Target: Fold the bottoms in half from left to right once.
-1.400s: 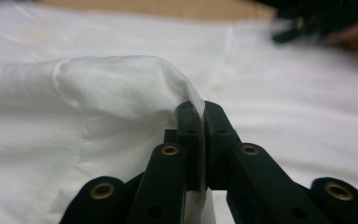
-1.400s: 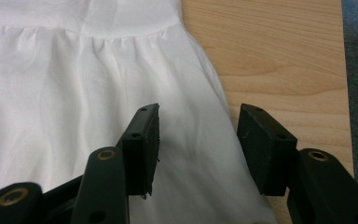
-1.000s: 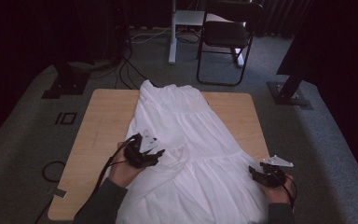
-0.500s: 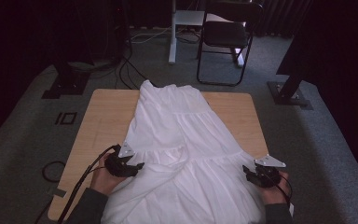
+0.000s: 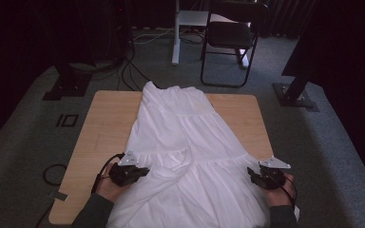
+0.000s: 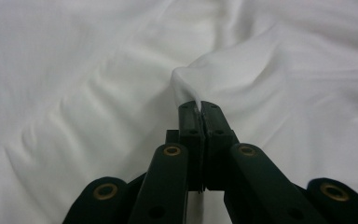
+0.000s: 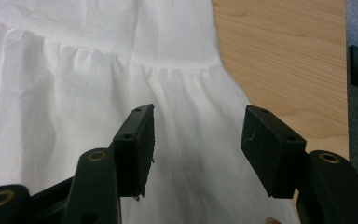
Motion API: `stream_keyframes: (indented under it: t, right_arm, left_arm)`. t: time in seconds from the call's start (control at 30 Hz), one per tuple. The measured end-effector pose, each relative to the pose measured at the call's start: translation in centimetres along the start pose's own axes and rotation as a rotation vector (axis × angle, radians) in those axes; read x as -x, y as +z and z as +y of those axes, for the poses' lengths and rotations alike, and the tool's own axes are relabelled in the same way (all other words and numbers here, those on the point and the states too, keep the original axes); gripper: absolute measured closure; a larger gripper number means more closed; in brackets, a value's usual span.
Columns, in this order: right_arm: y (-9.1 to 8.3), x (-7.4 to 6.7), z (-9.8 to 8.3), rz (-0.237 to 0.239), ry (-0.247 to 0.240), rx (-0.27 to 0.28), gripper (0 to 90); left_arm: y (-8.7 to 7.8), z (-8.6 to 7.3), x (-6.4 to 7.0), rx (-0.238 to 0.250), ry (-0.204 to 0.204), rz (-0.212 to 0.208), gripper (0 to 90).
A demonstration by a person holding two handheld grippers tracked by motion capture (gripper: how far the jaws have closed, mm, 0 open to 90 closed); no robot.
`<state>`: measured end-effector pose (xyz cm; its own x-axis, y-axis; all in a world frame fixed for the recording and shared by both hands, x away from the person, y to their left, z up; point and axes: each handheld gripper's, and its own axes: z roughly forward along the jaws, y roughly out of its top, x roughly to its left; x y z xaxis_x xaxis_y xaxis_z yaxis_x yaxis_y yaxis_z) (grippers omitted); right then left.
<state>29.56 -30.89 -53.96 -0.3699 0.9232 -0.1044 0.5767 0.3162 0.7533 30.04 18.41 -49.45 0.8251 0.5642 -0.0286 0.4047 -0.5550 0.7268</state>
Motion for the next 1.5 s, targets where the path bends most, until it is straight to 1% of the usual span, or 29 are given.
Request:
stream_keyframes:
  t: [0.17, 0.2, 0.3, 0.33, 0.43, 0.53, 0.57, 0.6, 0.63, 0.67, 0.77, 0.8, 0.83, 0.87, 0.9, 0.93, 1.0, 1.03, 1.07, 1.1, 1.13, 1.17, 1.2, 1.23, 1.27, 1.3, 1.37, 1.43, 1.5]
  right_arm:
    - [-0.4, -0.4, 0.4, -0.002, -0.013, 0.015, 43.6]
    - [-0.5, -0.5, 0.6, 0.0, -0.015, 0.019, 43.7]
    - [-0.6, -0.7, 0.8, 0.002, -0.019, 0.031, 43.7]
    - [-0.8, -0.9, 1.0, 0.004, -0.027, 0.038, 43.7]
    - [-1.0, -1.0, 1.2, 0.006, -0.028, 0.045, 43.7]
    - [-1.3, -1.4, 1.6, 0.011, -0.038, 0.057, 43.8]
    - [-1.3, -1.4, 1.6, 0.011, -0.038, 0.057, 43.8]
    - [-1.5, -1.8, 1.9, 0.016, -0.046, 0.063, 43.8]
    - [-1.5, -1.8, 1.9, 0.016, -0.046, 0.063, 43.8]
    - [-1.8, -2.4, 2.3, 0.025, -0.063, 0.073, 43.8]
    - [-2.3, -3.1, 2.9, 0.039, -0.086, 0.09, 43.8]
    - [-2.6, -3.8, 3.3, 0.055, -0.101, 0.107, 43.8]
    - [-2.8, -4.2, 3.6, 0.069, -0.108, 0.116, 43.8]
    - [-2.8, -4.7, 3.8, 0.084, -0.115, 0.123, 43.8]
    - [-2.8, -4.7, 3.8, 0.084, -0.115, 0.123, 43.8]
    - [-2.7, -5.9, 4.2, 0.143, -0.112, 0.134, 43.8]
    - [-2.5, -7.1, 4.4, 0.202, -0.116, 0.131, 44.1]
    - [-2.5, -7.1, 4.4, 0.202, -0.116, 0.131, 44.1]
    - [-2.2, -8.9, 4.7, 0.267, -0.134, 0.128, 44.0]
    - [-2.1, -9.6, 4.7, 0.284, -0.137, 0.124, 44.0]
    - [-1.9, -10.7, 4.8, 0.312, -0.149, 0.118, 43.8]
    - [-1.7, -11.5, 4.8, 0.334, -0.159, 0.113, 42.8]
    - [-1.5, -12.3, 4.7, 0.35, -0.167, 0.107, 41.6]
    - [-1.5, -12.3, 4.7, 0.35, -0.167, 0.107, 41.6]
    - [-0.8, -13.7, 4.4, 0.363, -0.192, 0.075, 39.9]
    - [-0.8, -13.7, 4.4, 0.363, -0.192, 0.075, 39.9]
    - [0.4, -15.0, 3.6, 0.354, -0.233, 0.011, 42.1]
    - [1.0, -15.3, 3.3, 0.365, -0.245, -0.02, 49.9]
    - [1.2, -15.2, 3.2, 0.377, -0.25, -0.035, 68.6]
  left_arm:
    - [-1.0, 3.1, 2.0, 0.062, 0.062, -0.049, 89.1]
    - [-0.7, 4.9, 3.1, 0.083, 0.088, -0.076, 89.1]
    - [-0.1, 6.2, 3.9, 0.096, 0.11, -0.11, 89.1]
    - [0.7, 7.8, 5.3, 0.114, 0.145, -0.152, 89.1]
    - [1.5, 9.2, 6.8, 0.121, 0.184, -0.18, 89.1]
    - [2.9, 11.2, 10.0, 0.144, 0.224, -0.338, 89.1]
    - [2.9, 11.2, 10.0, 0.144, 0.224, -0.338, 88.4]
    - [3.4, 11.8, 11.5, 0.154, 0.247, -0.447, 85.9]
    - [3.4, 11.8, 11.5, 0.154, 0.247, -0.447, 78.2]
    - [3.5, 12.2, 12.3, 0.195, 0.247, -0.515, 69.1]
    - [2.7, 12.4, 11.7, 0.231, 0.242, -0.477, 59.6]
    - [1.7, 12.3, 10.7, 0.251, 0.219, -0.421, 57.7]
    - [1.7, 12.3, 10.7, 0.251, 0.219, -0.421, 56.8]
    - [0.7, 11.8, 9.2, 0.246, 0.189, -0.317, 56.3]
    - [0.7, 11.8, 9.2, 0.246, 0.189, -0.317, 53.9]
    - [-0.3, 10.9, 7.5, 0.239, 0.163, -0.216, 53.2]
    - [-1.2, 9.4, 5.6, 0.22, 0.111, -0.105, 51.8]
    - [-1.2, 9.4, 5.6, 0.22, 0.111, -0.105, 51.3]
    - [-1.7, 8.0, 4.1, 0.201, 0.074, -0.023, 51.0]
    - [-2.0, 6.8, 3.2, 0.18, 0.043, 0.025, 50.2]
    - [-2.1, 5.7, 2.4, 0.175, 0.006, 0.037, 50.0]
    - [-2.1, 5.7, 2.4, 0.175, 0.006, 0.037, 49.6]
    - [-2.1, 3.5, 1.2, 0.134, -0.042, 0.106, 49.0]
    - [-2.1, 3.5, 1.2, 0.134, -0.042, 0.106, 48.2]
    - [-1.9, 1.3, 0.3, 0.09, -0.077, 0.166, 47.5]
    - [-1.9, 1.3, 0.3, 0.09, -0.077, 0.166, 47.0]
    - [-1.7, -1.3, -0.7, 0.046, -0.126, 0.211, 45.4]
    - [-1.7, -2.3, -1.1, 0.038, -0.154, 0.216, 44.4]
    - [-1.8, -3.5, -1.4, 0.019, -0.178, 0.233, 43.7]
